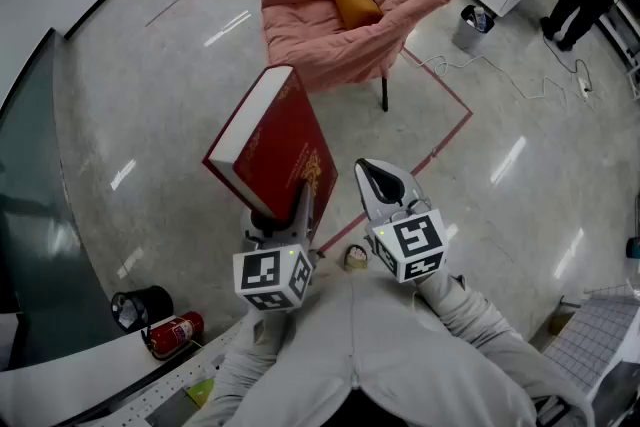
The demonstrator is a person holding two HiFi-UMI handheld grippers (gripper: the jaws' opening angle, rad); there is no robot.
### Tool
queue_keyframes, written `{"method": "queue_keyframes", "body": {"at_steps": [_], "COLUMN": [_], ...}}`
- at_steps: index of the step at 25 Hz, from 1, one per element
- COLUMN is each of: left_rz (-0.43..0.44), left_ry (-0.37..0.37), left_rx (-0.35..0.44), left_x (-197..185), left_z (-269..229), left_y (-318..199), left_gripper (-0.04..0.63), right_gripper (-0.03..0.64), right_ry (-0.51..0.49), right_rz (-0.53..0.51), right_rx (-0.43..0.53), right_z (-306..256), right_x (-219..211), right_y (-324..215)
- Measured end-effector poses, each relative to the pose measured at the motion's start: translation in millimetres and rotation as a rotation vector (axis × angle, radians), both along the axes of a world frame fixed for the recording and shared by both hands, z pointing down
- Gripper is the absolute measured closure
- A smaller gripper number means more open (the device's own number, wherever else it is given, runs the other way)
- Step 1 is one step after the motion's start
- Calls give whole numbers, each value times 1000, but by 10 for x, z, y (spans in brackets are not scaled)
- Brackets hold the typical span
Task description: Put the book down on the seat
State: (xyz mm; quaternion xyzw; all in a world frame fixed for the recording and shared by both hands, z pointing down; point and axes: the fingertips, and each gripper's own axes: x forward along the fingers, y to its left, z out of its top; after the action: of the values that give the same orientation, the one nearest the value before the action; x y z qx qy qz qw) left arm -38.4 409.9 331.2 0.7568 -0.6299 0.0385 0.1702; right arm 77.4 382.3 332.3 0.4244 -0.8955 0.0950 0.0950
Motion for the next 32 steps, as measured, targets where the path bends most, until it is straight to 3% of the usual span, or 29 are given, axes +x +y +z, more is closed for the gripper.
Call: {"method": "queue_keyframes", "body": {"at_steps": [18, 32], "left_rz": [-39, -55], "left_ry": [8, 10], "left_rx": [26, -7], "left_x": [176, 240], "left_z": [-43, 25], "left_y": [-123, -204], "left_gripper": [347, 347], "right_gripper": [618, 617], "right_ry": [8, -19], "right_rz": [-47, -59], "right_rx": [29, 3], "right_z": [-37, 3], "right_x": [150, 237], "right_y": [-97, -153]}}
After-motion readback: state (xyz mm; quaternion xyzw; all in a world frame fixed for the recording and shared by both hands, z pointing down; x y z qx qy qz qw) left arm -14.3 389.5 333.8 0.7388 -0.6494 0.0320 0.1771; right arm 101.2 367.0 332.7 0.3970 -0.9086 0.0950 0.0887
